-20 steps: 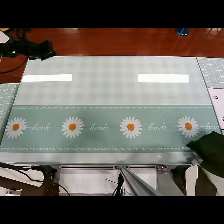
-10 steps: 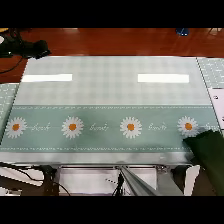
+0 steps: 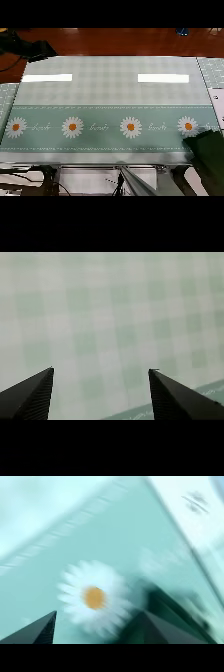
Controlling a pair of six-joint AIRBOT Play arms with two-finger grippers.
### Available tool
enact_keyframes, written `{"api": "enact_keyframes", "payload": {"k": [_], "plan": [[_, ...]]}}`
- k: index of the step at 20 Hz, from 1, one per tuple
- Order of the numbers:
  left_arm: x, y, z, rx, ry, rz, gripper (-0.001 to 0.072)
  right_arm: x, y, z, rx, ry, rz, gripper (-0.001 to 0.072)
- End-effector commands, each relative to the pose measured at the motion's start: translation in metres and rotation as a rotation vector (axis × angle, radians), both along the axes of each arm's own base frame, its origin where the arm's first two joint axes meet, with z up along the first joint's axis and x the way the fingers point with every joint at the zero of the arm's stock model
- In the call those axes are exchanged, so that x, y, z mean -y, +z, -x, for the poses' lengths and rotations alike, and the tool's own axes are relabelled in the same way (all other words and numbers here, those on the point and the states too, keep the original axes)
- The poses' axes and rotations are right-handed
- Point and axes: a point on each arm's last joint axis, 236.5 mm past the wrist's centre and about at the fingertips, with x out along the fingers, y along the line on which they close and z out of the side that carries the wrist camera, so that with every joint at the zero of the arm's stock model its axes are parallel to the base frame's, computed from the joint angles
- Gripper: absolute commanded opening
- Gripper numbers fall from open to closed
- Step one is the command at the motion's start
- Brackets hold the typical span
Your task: Fold the shirts.
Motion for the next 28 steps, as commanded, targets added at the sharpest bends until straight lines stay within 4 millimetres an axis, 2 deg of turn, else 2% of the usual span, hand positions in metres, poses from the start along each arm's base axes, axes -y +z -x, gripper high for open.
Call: {"api": "enact_keyframes", "payload": {"k": [1,2,4,7,10,12,15,21,28], "plan": [[0.0,-0.007,0.041,-0.118,-0.033,-0.214,0.072,-0.104,0.006,-0.097,0.165,0.282,-0.038,0.0612],[0.005,-0.009,0.048,-0.139,-0.037,-0.257,0.072,-0.13,0.0,-0.11,0.176,0.317,-0.066,0.0613],[0.025,-0.015,0.057,-0.166,-0.067,-0.317,0.072,-0.17,-0.016,-0.121,0.149,0.391,-0.098,0.0613],[0.052,-0.017,0.065,-0.155,-0.115,-0.414,0.072,-0.191,-0.034,-0.119,0.085,0.49,-0.027,0.0612],[0.071,-0.016,0.076,-0.135,-0.148,-0.441,0.072,-0.194,-0.035,-0.111,0.04,0.542,0.037,0.0612],[0.07,-0.025,0.09,-0.121,-0.137,-0.431,0.072,-0.194,-0.029,-0.108,0.033,0.56,0.041,0.0612],[0.064,-0.04,0.109,-0.067,-0.078,-0.392,0.072,-0.195,-0.019,-0.115,0.07,0.583,0.062,0.0612],[0.068,-0.025,0.092,0.04,-0.055,-0.364,0.0719,-0.196,-0.037,-0.119,0.023,0.585,0.051,0.0611],[0.069,-0.024,0.09,0.05,-0.053,-0.361,0.0719,-0.195,-0.037,-0.12,0.025,0.584,0.056,0.0609]]}}
